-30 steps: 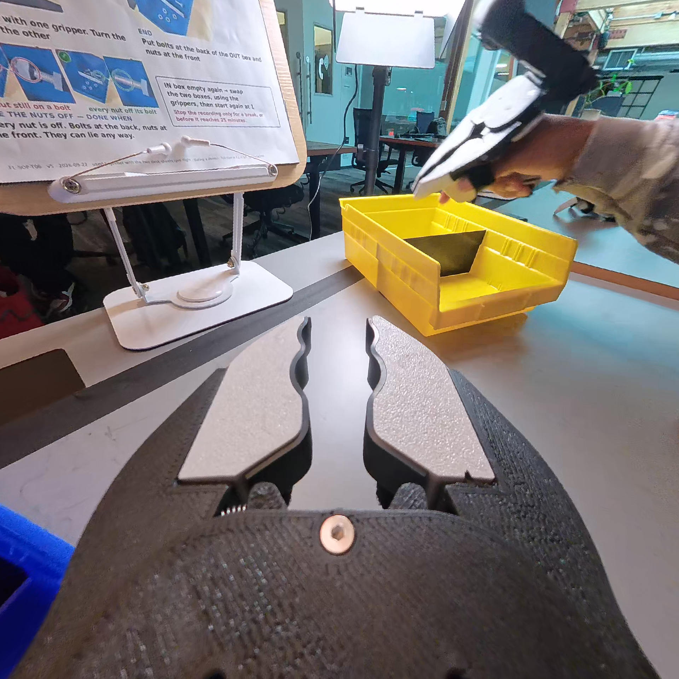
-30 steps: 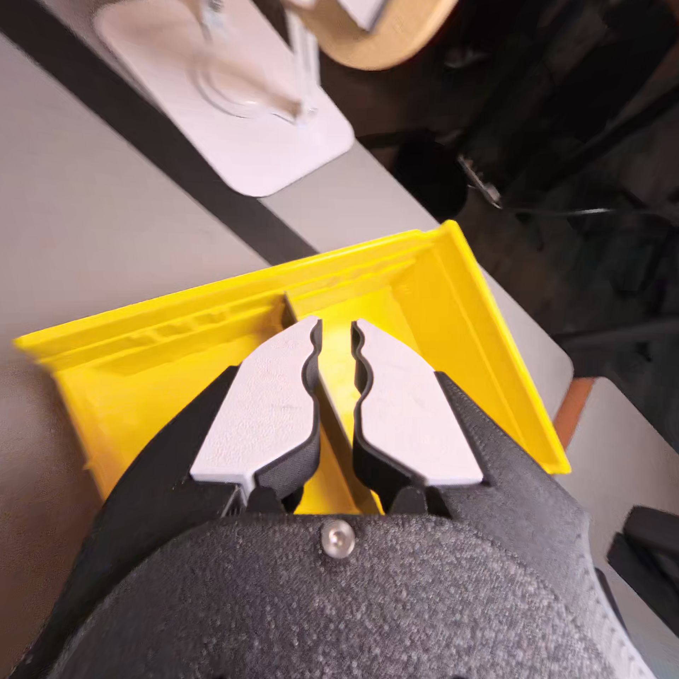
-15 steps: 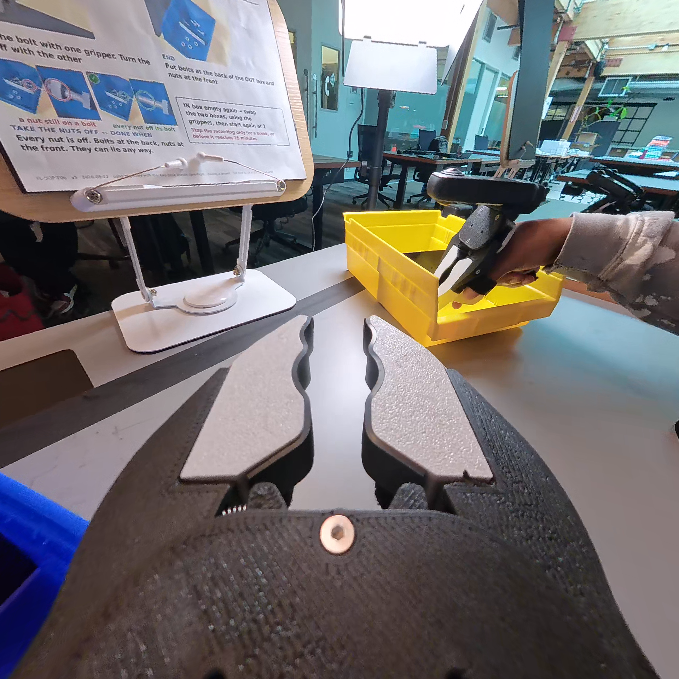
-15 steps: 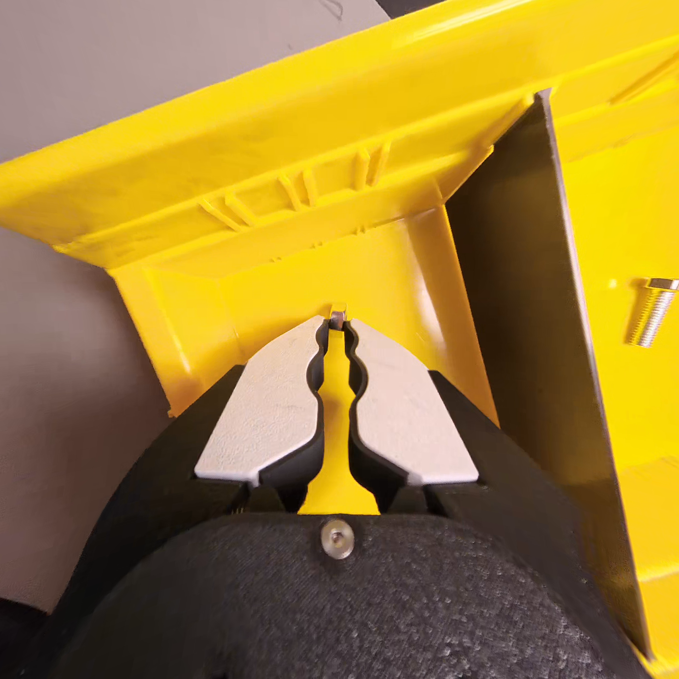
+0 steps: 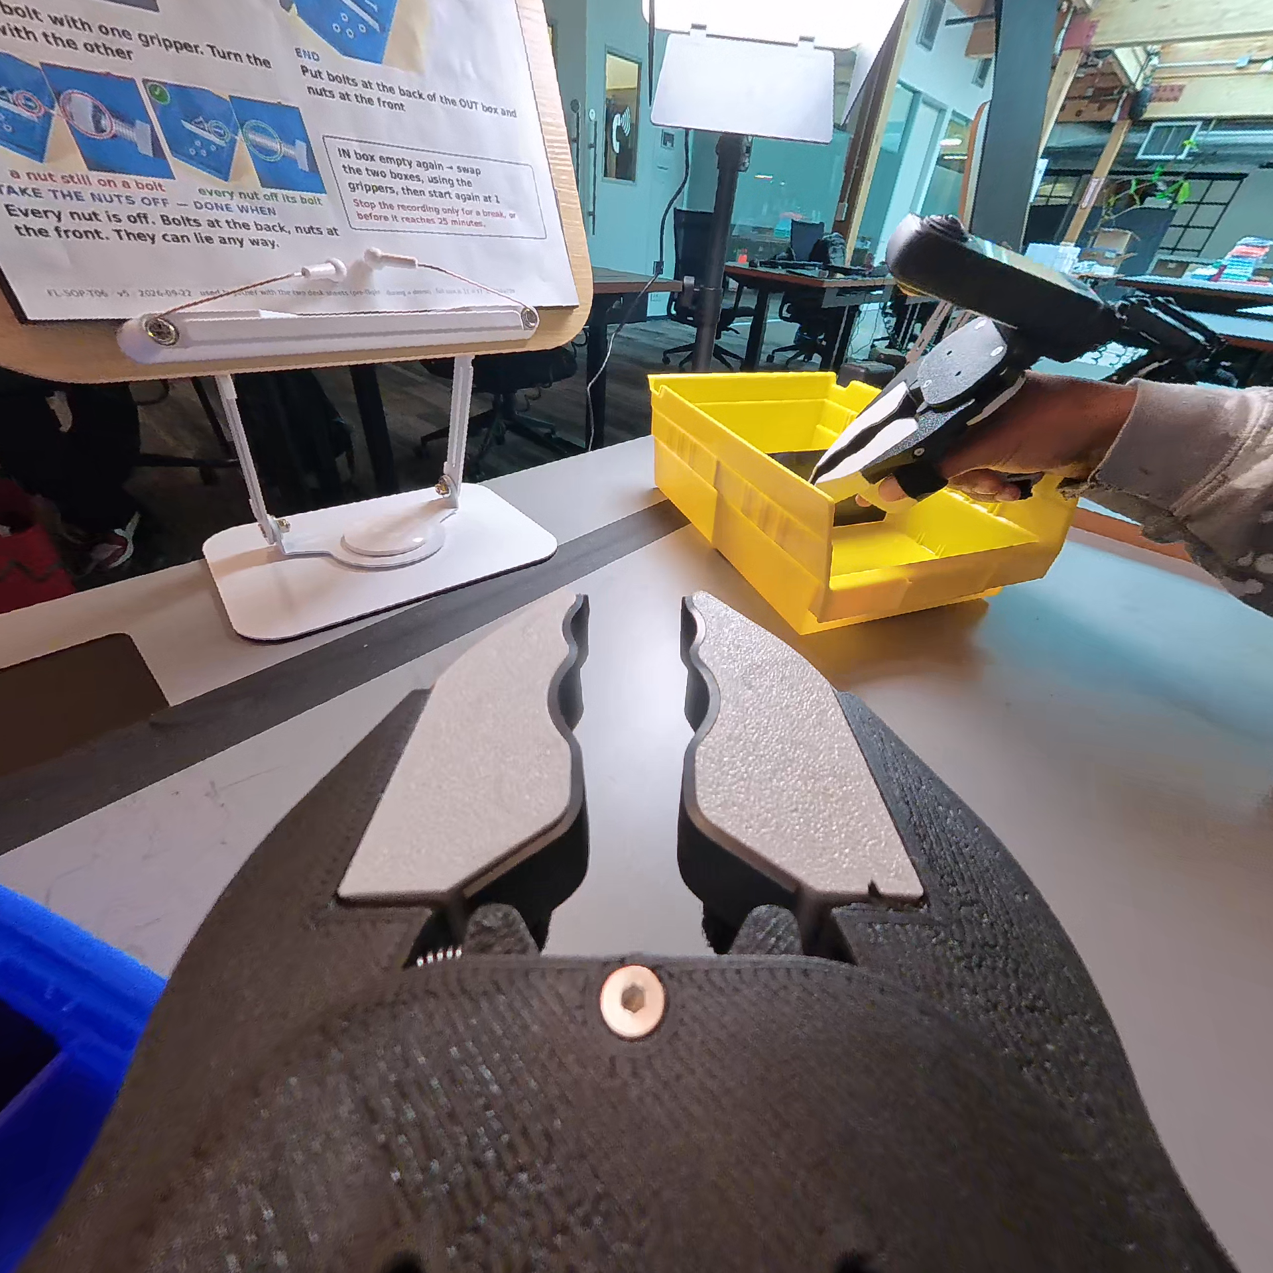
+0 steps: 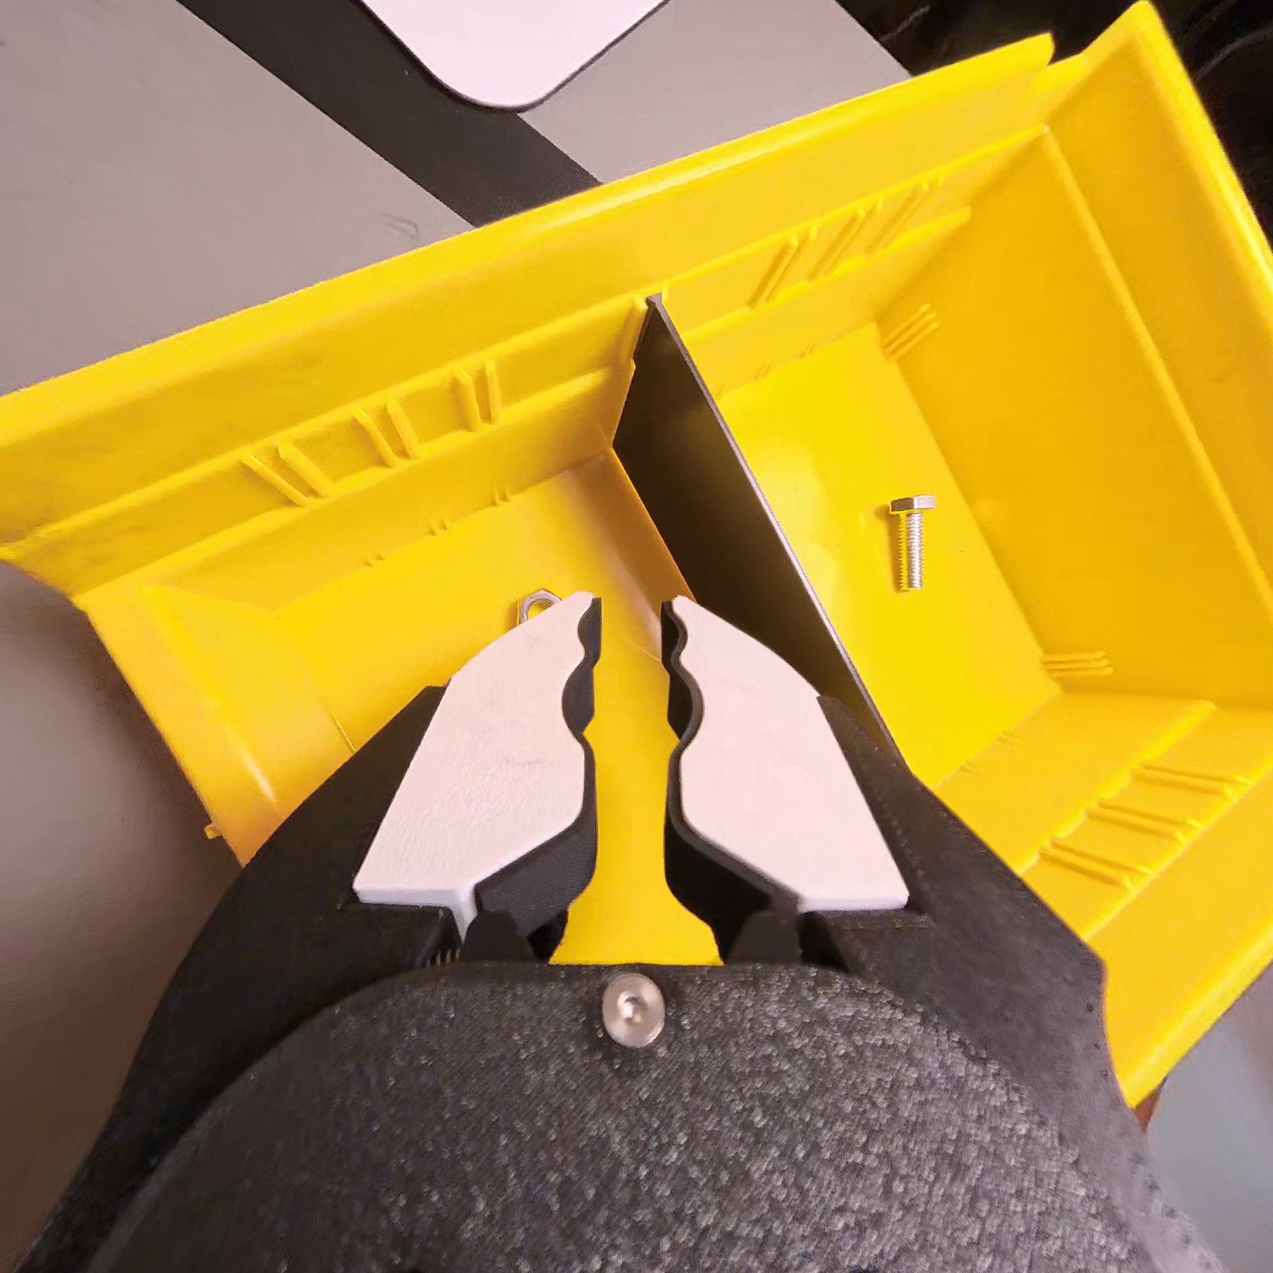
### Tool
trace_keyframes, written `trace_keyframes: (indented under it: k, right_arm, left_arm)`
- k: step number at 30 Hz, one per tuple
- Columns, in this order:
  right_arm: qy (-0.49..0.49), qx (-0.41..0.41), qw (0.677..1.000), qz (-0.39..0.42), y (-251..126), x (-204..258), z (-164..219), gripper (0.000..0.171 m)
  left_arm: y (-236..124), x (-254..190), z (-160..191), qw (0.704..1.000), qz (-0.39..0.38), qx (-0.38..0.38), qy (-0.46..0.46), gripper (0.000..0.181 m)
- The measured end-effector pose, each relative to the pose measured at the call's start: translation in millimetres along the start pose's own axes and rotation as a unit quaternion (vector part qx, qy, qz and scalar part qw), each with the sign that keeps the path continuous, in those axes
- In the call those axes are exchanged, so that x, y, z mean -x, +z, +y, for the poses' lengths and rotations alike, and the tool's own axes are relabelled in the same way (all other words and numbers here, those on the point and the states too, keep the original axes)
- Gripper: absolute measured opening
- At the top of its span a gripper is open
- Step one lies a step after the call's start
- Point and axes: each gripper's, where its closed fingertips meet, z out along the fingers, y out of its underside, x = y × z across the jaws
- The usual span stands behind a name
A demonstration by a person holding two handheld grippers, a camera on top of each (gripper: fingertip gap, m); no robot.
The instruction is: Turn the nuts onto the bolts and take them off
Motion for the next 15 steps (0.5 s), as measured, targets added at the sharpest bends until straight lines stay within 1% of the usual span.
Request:
trace_keyframes:
  k: [2, 4, 6, 9, 12, 15]
  right_arm:
    - [-0.006, -0.011, 1.0, 0.01, -2.5, 2.0, -4.0, 0.017]
    - [-0.005, -0.049, 0.999, 0.016, -11.8, 8.7, -15.6, 0.018]
    - [0.014, -0.108, 0.994, 0.024, -28.8, 17.1, -30.6, 0.024]
    - [0.057, -0.217, 0.974, 0.03, -63.6, 35.3, -45.7, 0.03]
    - [0.09, -0.3, 0.95, 0.021, -96.5, 63.8, -42.3, 0.034]
    - [0.105, -0.326, 0.939, -0.011, -111.5, 101.1, -24.7, 0.041]
  left_arm:
    - [-0.6, -0.1, -1.0, 1.0, -0.002, -0.001, 0.005, 0.026]
    - [-3.0, 2.8, -5.2, 1.0, -0.008, -0.005, 0.01, 0.026]
    - [-7.3, 10.8, -10.8, 1.0, -0.019, -0.007, 0.009, 0.026]
    - [-19.6, 32.2, -25.6, 0.998, -0.052, -0.022, 0.013, 0.028]
    - [-39.7, 61.0, -46.9, 0.995, -0.09, -0.035, 0.022, 0.029]
    - [-68.2, 101.7, -70.3, 0.99, -0.136, -0.026, 0.032, 0.03]
